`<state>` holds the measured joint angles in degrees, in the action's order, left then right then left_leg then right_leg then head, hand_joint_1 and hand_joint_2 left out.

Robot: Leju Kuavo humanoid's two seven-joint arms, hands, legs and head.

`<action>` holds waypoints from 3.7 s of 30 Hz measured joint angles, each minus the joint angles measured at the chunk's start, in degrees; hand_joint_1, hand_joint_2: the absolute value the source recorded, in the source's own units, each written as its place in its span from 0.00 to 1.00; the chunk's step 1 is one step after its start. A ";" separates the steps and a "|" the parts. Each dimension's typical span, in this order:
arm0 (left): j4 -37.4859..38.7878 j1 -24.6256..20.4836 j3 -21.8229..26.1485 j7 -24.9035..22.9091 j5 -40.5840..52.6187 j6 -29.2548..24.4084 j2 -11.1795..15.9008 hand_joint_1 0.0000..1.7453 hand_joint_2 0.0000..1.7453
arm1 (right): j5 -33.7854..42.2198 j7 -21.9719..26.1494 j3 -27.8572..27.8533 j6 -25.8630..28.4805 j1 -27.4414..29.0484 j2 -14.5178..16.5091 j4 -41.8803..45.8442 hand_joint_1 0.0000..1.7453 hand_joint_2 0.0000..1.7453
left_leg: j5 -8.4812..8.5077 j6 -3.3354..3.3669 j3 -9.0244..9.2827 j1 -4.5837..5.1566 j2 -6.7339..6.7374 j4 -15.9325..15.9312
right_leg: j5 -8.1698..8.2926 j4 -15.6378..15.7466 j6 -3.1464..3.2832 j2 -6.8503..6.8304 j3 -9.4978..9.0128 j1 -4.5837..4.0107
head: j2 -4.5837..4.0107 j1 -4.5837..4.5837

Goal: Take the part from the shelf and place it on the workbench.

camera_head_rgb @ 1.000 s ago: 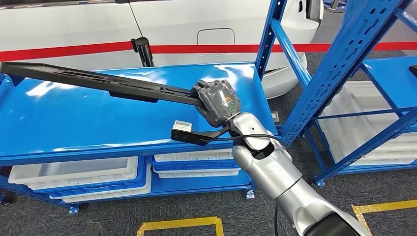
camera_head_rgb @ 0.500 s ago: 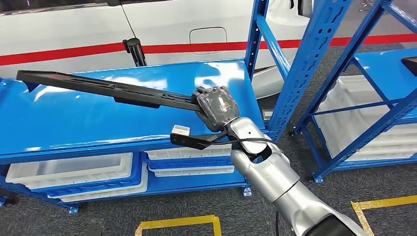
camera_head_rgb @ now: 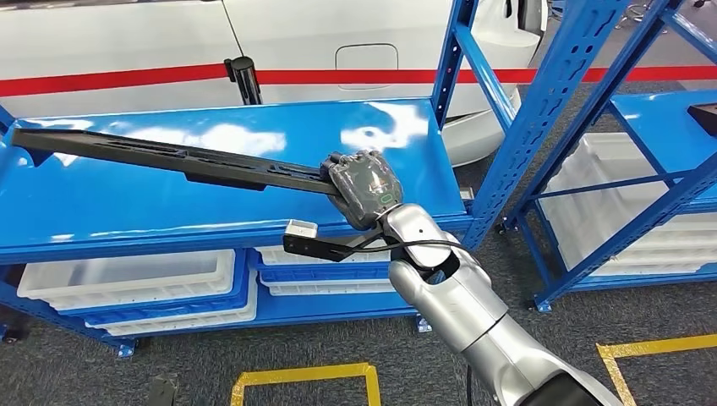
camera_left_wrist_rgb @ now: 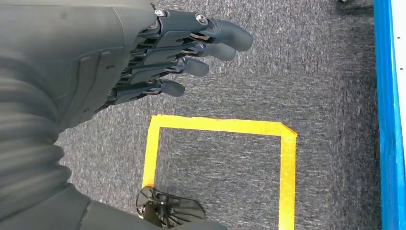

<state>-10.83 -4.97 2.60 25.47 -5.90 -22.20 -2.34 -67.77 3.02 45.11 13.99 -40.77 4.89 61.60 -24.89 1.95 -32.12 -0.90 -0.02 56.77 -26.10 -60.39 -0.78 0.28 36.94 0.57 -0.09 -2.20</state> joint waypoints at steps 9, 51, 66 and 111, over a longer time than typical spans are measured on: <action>-0.06 -0.01 0.01 0.59 0.00 0.31 -0.10 0.00 1.00 | -0.47 0.07 -0.06 -0.30 0.49 -0.08 0.03 1.00 1.00 | 4.34 -0.11 -5.08 0.92 -0.04 0.10 | -2.69 1.48 0.14 -0.13 -7.32 -0.58 | 0.00 0.07; -0.23 -0.15 -0.08 -1.09 1.31 0.45 0.16 0.00 1.00 | -1.36 1.40 -2.24 0.55 1.20 0.66 -0.11 1.00 1.00 | -2.62 -4.14 -12.42 -1.03 0.02 18.33 | 1.56 4.98 1.66 -0.75 -4.00 0.69 | 0.00 -0.28; -0.27 -0.67 -0.01 -0.99 1.13 0.40 0.05 0.00 1.00 | -1.86 1.46 -2.38 0.56 1.55 0.66 -0.11 1.00 1.00 | 3.38 0.30 -7.35 0.09 0.04 3.07 | -6.09 -14.98 -1.11 -0.45 4.81 0.18 | 0.00 0.18; -0.29 -0.26 0.17 -1.03 2.32 0.27 -0.30 0.00 1.00 | -2.23 2.07 -3.39 0.26 2.29 -0.62 0.45 1.00 1.00 | -3.23 -4.39 -14.30 -1.35 -0.18 17.84 | 0.78 5.46 2.85 -0.70 -5.97 0.14 | 0.00 -0.24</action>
<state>-11.13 -5.23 2.77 24.44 -3.58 -21.92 -2.63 -70.01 5.09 41.72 14.25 -38.48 4.27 62.05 -28.12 -2.45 -46.42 -2.25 -0.20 74.62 -25.32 -54.92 2.07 -0.42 30.97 0.72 -0.09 -2.44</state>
